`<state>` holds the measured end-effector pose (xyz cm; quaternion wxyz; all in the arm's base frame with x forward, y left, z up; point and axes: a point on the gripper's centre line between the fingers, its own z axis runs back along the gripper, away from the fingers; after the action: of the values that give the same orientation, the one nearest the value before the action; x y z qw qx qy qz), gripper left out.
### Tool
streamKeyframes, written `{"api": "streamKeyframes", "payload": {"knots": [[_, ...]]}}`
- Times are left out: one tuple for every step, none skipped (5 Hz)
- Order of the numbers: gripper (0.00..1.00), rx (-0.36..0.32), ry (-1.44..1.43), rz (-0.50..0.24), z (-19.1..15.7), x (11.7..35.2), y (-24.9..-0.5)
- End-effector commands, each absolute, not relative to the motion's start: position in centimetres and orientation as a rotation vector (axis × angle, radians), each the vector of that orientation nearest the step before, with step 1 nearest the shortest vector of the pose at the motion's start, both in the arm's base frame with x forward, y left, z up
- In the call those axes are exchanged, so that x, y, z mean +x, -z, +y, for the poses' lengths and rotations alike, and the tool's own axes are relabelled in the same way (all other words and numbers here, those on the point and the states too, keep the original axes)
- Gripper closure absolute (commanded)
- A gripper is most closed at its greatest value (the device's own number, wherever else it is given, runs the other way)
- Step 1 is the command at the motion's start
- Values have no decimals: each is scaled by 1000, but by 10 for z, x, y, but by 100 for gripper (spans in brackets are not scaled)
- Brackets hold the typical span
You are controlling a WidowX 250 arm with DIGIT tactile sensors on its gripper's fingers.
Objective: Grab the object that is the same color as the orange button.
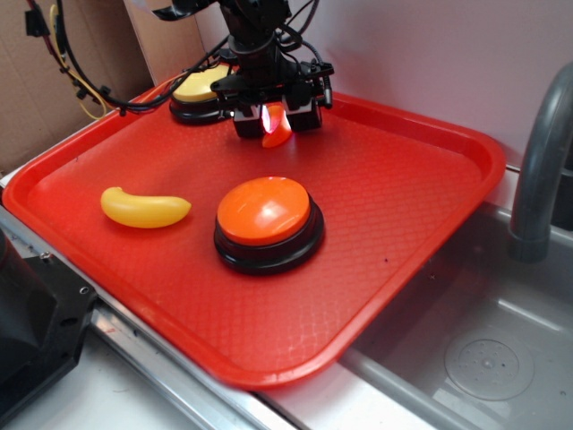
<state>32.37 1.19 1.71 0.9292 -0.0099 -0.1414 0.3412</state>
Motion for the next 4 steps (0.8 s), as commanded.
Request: {"api": "streamKeyframes", "payload": {"knots": [[100, -29, -605, -250, 17, 329, -25], [100, -23, -485, -144, 5, 321, -70], [100, 21, -353, -114, -3, 304, -119], [100, 19, -274, -115, -6, 288, -161]]}}
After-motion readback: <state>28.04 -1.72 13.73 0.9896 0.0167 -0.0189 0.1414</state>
